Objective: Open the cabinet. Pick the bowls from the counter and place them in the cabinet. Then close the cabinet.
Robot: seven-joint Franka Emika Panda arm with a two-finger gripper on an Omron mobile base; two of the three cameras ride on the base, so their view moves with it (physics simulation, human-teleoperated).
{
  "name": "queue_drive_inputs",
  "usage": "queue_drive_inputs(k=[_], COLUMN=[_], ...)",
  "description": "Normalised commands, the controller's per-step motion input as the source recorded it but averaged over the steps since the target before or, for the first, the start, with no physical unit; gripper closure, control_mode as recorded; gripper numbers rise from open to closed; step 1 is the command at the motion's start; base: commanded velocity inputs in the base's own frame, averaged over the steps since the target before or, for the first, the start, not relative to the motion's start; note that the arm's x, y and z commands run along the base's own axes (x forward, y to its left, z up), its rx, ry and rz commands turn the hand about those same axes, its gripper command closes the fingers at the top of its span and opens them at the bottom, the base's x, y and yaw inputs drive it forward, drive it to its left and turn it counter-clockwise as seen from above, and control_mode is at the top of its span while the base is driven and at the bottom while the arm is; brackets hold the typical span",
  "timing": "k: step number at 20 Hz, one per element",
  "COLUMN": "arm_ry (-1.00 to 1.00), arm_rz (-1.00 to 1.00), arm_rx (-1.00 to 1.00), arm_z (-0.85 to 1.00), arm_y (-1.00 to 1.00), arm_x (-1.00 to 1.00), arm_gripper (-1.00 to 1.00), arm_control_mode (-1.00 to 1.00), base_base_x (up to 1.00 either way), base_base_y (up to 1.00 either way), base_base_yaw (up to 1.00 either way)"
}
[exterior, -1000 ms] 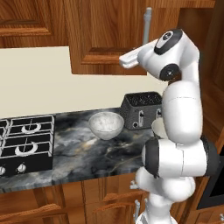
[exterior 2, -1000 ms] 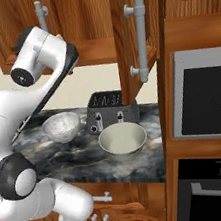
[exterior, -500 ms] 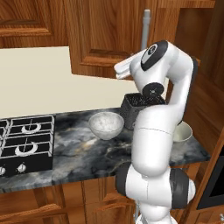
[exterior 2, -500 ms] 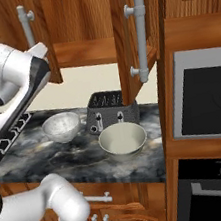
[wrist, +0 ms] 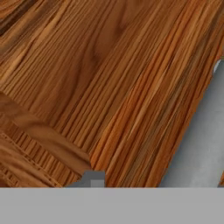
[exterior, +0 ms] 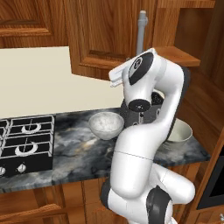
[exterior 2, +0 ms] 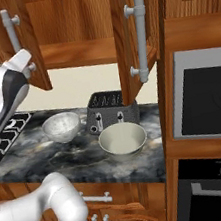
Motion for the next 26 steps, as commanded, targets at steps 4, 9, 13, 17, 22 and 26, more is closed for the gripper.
queue_drive_inputs(k=[4,9,13,17,22,26], arm_ry=[0.13,0.20,0.29,0.32,0.28,0.21], arm_rz=[0.00,0.01,0.07,0.12,0.11,0.11], arm_rx=[-0.05,0.00,0.02,0.04,0.04,0.00], arm_z=[0.18,0.16,0.14,0.08,0.00,0.00], arm_y=[1.00,1.00,1.00,1.00,1.00,1.00], arm_x=[-0.47,-0.42,-0.43,-0.44,-0.39,-0.69], arm_gripper=[1.00,1.00,1.00,1.00,1.00,1.00], arm_control_mode=[-1.00,-1.00,-1.00,-1.00,-1.00,-1.00], base_base_x=[0.00,0.00,0.00,0.00,0.00,0.00], base_base_y=[0.00,0.00,0.00,0.00,0.00,0.00], base_base_yaw=[0.00,0.00,0.00,0.00,0.00,0.00])
